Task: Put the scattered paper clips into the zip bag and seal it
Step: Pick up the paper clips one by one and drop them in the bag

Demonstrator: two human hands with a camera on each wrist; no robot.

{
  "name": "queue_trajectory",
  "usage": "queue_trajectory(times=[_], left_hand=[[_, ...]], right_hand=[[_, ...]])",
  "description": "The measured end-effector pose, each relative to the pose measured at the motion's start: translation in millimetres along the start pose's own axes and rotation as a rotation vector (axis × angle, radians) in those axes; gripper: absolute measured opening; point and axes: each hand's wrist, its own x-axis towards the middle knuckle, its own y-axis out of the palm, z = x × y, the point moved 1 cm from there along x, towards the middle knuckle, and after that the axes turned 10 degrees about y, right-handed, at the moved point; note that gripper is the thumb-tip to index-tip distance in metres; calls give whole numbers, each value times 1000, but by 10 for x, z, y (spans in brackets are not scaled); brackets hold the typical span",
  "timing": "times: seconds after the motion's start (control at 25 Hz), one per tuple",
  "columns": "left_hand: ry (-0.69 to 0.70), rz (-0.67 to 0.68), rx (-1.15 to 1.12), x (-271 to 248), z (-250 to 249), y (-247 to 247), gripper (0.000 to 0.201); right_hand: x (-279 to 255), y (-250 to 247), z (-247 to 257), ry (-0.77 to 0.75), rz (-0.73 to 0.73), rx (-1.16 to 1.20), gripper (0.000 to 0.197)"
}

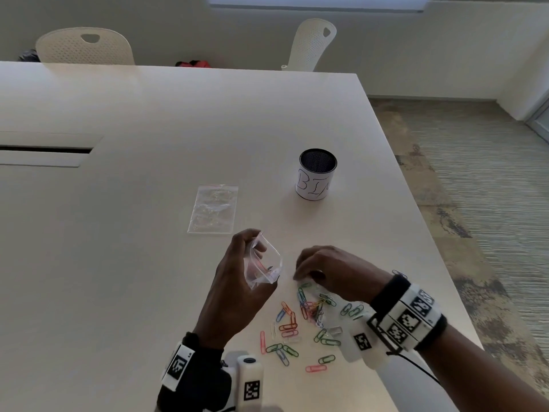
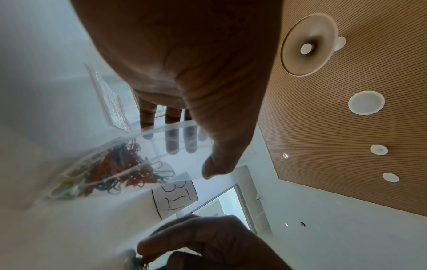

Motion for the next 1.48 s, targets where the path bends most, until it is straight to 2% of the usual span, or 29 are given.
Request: queue_trajectory(times=[0.08, 0.16, 0.24, 0.32, 0.4, 0.52, 0.6, 0.76, 0.92, 1.24, 1.36, 1.48], left_hand=[[-3, 13, -14, 24, -22, 22, 68], [-13, 30, -32, 47, -40, 44, 67], [-16, 44, -39, 63, -48, 62, 67], [-22, 55, -43, 72, -43, 74, 68], [-27, 55, -43, 73, -32, 90, 69], [-32, 60, -29, 67, -23, 113, 71], [-35, 64, -27, 59, -18, 113, 71], [-34, 66, -28, 65, -29, 100, 71], [-24, 50, -5, 58, -53, 88, 70], [-32, 61, -11, 45, -60, 95, 72], [-43, 67, -23, 45, -47, 110, 73], [-48, 70, -18, 45, -45, 109, 75]], right_hand=[[-118, -35, -26, 57, -32, 54, 32], [-186, -50, -45, 134, -63, -27, 59], [-232, -17, -38, 196, -29, -95, 86], [-259, 68, 1, 202, 6, -121, 91], [-265, 162, 62, 188, -15, -120, 79], [-242, 256, 146, 164, -92, -71, 47], [-231, 273, 175, 151, -125, -53, 36], [-256, 286, 185, 150, -62, -134, 50], [-253, 322, 208, 114, -137, -108, 23], [-209, 219, 139, 173, -176, -44, 16], [-186, 128, 17, 265, -199, 114, 12], [-229, 35, -73, 386, -214, 497, 11]])
